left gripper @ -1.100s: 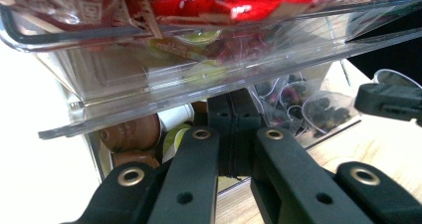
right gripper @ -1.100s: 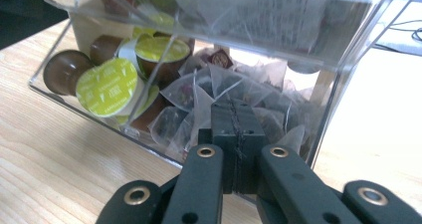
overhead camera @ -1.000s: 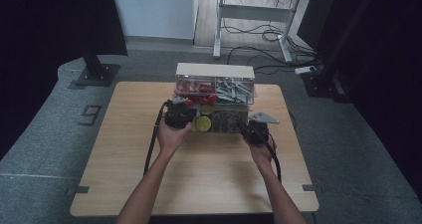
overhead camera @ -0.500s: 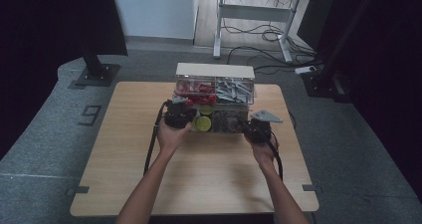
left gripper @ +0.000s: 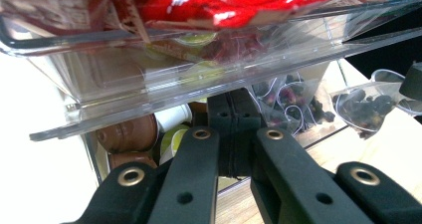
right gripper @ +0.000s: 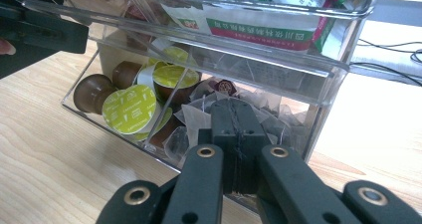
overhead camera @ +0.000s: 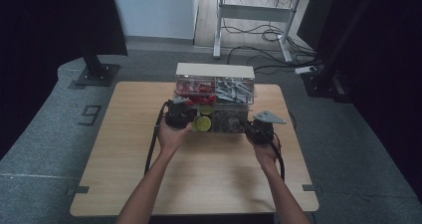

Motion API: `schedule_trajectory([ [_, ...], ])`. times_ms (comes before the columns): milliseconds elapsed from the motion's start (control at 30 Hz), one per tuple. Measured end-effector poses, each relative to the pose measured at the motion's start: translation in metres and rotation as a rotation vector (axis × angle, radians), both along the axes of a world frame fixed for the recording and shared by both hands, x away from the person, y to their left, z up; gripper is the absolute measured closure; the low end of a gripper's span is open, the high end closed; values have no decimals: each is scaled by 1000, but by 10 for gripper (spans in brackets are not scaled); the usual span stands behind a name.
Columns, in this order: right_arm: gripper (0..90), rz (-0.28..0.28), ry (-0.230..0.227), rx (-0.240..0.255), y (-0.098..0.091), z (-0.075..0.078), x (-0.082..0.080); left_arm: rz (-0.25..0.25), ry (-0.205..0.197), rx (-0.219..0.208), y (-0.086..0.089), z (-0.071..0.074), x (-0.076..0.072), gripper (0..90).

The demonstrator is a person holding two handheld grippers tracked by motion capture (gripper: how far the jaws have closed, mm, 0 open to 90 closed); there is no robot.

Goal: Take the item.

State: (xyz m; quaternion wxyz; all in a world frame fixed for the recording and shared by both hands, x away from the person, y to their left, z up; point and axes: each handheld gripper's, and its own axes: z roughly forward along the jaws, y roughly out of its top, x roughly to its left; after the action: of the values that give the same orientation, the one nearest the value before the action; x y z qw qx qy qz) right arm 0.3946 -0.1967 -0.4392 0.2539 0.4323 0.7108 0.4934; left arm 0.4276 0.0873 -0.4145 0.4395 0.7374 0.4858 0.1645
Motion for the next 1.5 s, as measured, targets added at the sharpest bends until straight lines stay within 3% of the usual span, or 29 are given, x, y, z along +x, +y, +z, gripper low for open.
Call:
schedule_trajectory([
  [900, 896, -30, -46, 7, -24, 10, -19, 0, 3, -5, 2, 1, 0, 900],
  [1500, 897, -70, -49, 22, -47, 15, -22, 1, 6, -10, 2, 0, 1, 900],
])
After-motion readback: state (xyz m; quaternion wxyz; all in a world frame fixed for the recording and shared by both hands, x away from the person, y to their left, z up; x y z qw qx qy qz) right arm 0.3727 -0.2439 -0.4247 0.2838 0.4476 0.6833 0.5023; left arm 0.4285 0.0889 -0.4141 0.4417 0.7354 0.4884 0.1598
